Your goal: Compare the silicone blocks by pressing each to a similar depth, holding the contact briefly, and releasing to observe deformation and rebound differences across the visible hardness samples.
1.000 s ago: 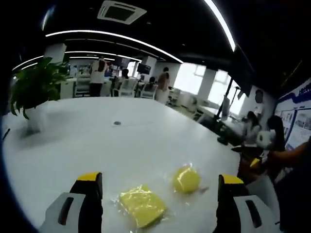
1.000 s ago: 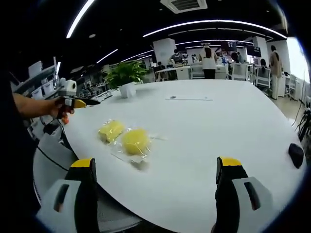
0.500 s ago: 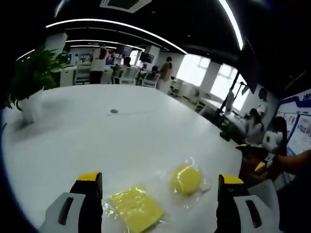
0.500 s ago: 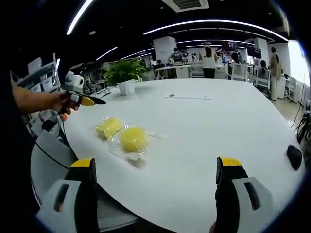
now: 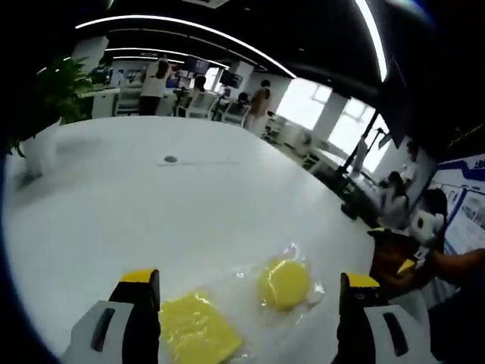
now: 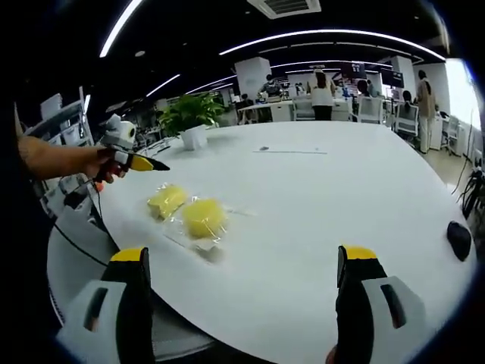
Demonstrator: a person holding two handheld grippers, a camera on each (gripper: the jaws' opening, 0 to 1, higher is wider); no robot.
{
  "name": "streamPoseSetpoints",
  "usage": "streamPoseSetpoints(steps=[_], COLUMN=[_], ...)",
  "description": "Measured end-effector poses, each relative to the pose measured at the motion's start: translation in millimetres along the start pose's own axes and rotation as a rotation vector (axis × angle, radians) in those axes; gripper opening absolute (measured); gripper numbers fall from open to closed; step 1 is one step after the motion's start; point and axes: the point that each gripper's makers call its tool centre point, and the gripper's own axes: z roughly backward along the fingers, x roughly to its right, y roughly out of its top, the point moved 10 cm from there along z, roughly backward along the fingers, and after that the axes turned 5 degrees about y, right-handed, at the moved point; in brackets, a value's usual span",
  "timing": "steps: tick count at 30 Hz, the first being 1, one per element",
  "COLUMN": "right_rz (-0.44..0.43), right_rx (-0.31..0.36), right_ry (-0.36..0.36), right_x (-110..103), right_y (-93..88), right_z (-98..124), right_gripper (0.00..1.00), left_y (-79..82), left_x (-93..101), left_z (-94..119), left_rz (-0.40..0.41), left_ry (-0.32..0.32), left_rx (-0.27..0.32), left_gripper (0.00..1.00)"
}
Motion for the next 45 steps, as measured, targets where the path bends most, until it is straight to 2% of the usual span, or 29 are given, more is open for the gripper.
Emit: streamPoseSetpoints(steps=[16,25,29,33,36,38,41,45], right_rz=[0.004,-0.008,-0.012,-0.014,-0.016,-0.019,-0.079,-0.075], right_rx=[-0.031,-0.045,-0.052,-0.058,-0.055,-0.054,-0.024,-0.022], right_ry=[0.018,0.027,0.032,0.038,0.037,0.035,0.036,0.028], right_x=[-0.7,-0.5,-1.7,-2.5,-2.7,-1.7,-2.3,-3.2], right_y=[-1.6,-3.3,-5.2,-6.5,-6.0,-6.6,-4.9,-4.6], right_z=[-1.0,-2.7,-3.9,-4.6,-4.3,-4.2,-2.1,-0.4], right_gripper=[0.96,0.96,0.96,0.96,0.96,0.96,0.96,0.96], left_y=[-3.1,-7.5,-8.7,-11.4,-15.0,-18.4,-20.2,-23.1], left_x=[5.4,4.1,4.5,10.1,12.6,13.2,12.0,9.3], left_z=[-30.1,-44.7,-50.8,-56.2,-60.7,-63.9,-68.7,-73.6], left_rz=[0.079,0.174,0.262,0.274,0.296,0.352,0.394,0.427], left_ry=[-0.058,-0.072,-0.085,-0.097,-0.101,-0.101,-0.101,-0.084], left_rx=[-0.054,-0.081,-0.083,-0.094,-0.113,-0.132,-0.124,-0.127], left_gripper=[0.97,0.94,0.91,0.90,0.87,0.82,0.80,0.74])
